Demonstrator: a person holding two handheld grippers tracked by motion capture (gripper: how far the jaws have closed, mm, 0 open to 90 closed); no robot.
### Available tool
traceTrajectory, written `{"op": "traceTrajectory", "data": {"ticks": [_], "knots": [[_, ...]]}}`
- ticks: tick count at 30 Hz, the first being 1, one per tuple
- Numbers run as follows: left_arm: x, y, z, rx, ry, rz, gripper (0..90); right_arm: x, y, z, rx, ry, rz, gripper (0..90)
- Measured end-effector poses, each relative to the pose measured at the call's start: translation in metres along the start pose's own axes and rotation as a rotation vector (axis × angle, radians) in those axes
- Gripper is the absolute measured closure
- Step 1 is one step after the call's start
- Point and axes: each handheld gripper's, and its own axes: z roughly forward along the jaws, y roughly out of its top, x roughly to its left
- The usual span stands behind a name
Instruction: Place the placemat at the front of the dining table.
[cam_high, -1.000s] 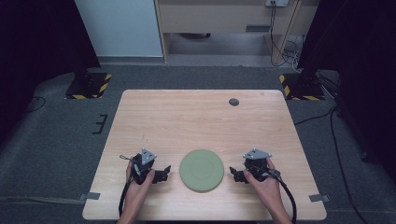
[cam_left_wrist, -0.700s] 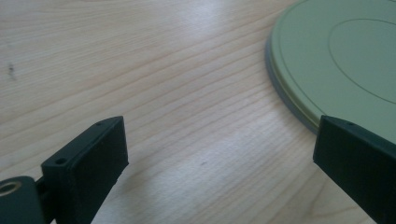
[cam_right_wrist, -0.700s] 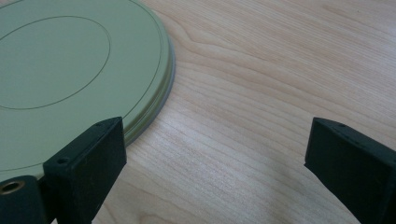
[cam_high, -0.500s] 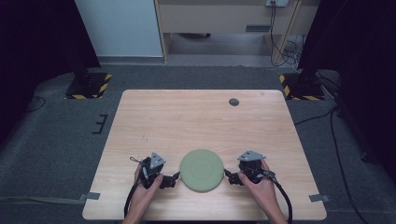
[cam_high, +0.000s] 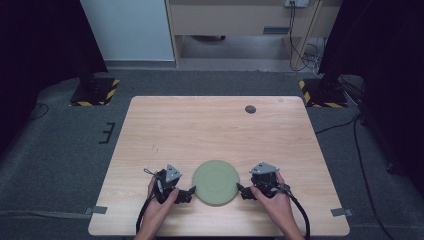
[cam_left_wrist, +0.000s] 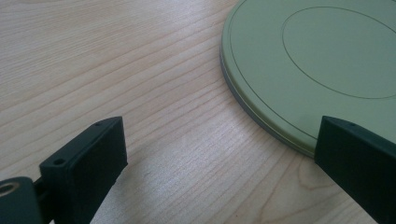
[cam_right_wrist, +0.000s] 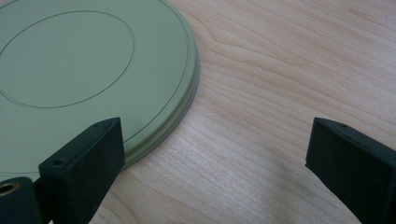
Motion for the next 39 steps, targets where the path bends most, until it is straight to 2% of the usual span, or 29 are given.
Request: {"op": "traceTrajectory", "data": {"ticks": [17, 20, 29, 31, 39], "knots": [[0.0013, 0.0042, 0.0068, -0.017, 0.039, -0.015, 0.0, -0.0003, 0.0029, 0.004, -0.011, -0.062, 0.02, 2.0], [0.0018, 0.0049, 0.0079, -0.019, 0.044, -0.02, 0.0, -0.0001, 0.0042, 0.0056, -0.02, -0.089, 0.019, 2.0], [0.0017, 0.004, 0.0062, -0.015, 0.047, -0.038, 2.6, 0.0037, 0.0034, 0.0023, -0.014, -0.057, 0.004, 5.1], [0.001, 0.0043, 0.0073, -0.014, 0.051, -0.037, 2.5, 0.0047, 0.0035, 0.002, -0.016, -0.066, -0.008, 5.1], [0.0023, 0.0061, 0.0096, -0.014, 0.067, -0.038, 0.3, 0.0035, 0.0042, 0.0042, -0.016, -0.075, 0.013, 3.0]]}}
